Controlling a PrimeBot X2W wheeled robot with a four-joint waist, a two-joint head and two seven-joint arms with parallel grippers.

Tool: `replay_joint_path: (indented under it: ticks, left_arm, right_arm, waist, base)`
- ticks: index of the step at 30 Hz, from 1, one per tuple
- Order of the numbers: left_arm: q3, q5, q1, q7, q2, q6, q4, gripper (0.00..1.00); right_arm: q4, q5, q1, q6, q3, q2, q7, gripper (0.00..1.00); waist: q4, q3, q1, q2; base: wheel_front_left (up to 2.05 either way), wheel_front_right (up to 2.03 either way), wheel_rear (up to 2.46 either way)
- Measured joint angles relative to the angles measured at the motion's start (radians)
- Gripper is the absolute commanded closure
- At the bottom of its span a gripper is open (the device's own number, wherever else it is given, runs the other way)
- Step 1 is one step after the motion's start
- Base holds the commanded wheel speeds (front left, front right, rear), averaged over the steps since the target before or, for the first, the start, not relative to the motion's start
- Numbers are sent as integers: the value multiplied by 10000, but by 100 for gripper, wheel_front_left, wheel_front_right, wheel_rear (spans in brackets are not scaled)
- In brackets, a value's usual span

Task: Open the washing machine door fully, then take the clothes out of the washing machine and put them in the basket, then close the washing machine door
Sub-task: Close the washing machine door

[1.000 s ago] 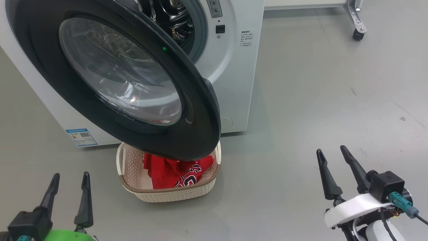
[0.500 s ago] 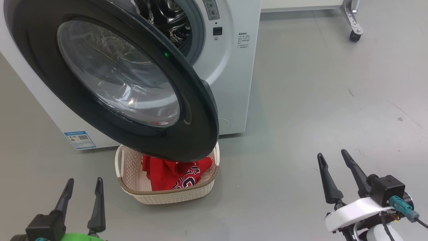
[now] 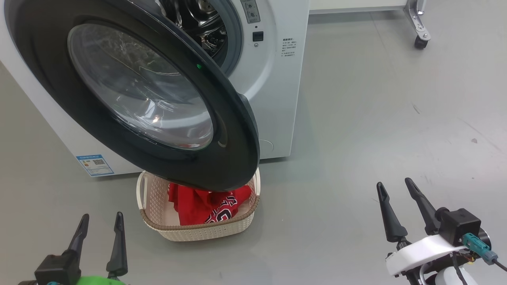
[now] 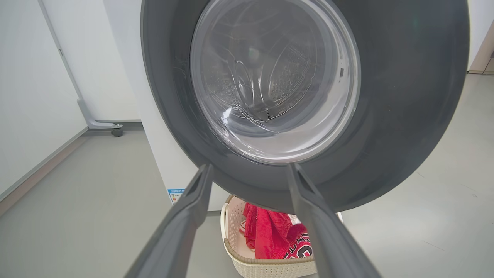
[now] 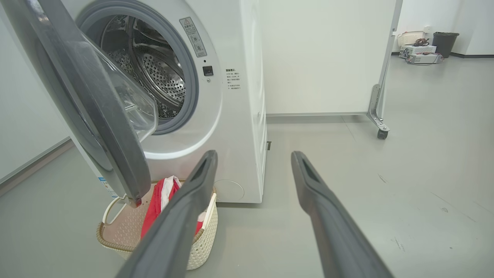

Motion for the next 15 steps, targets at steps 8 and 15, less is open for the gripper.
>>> replay_joint_path:
  ticks: [8, 15]
  left_arm:
    - [31, 205, 0, 0, -54, 0, 48, 0]
    - [105, 278, 0, 2, -171, 0, 77, 0]
  right_arm:
    - [-58, 0, 35, 0, 0, 0, 12, 69]
    - [-98, 31, 35, 0, 2, 2, 12, 100]
  waist:
    - [35, 26, 0, 0]
    - [50, 53, 0, 0]
  base:
    - [0, 0, 0]
    - [0, 0, 0]
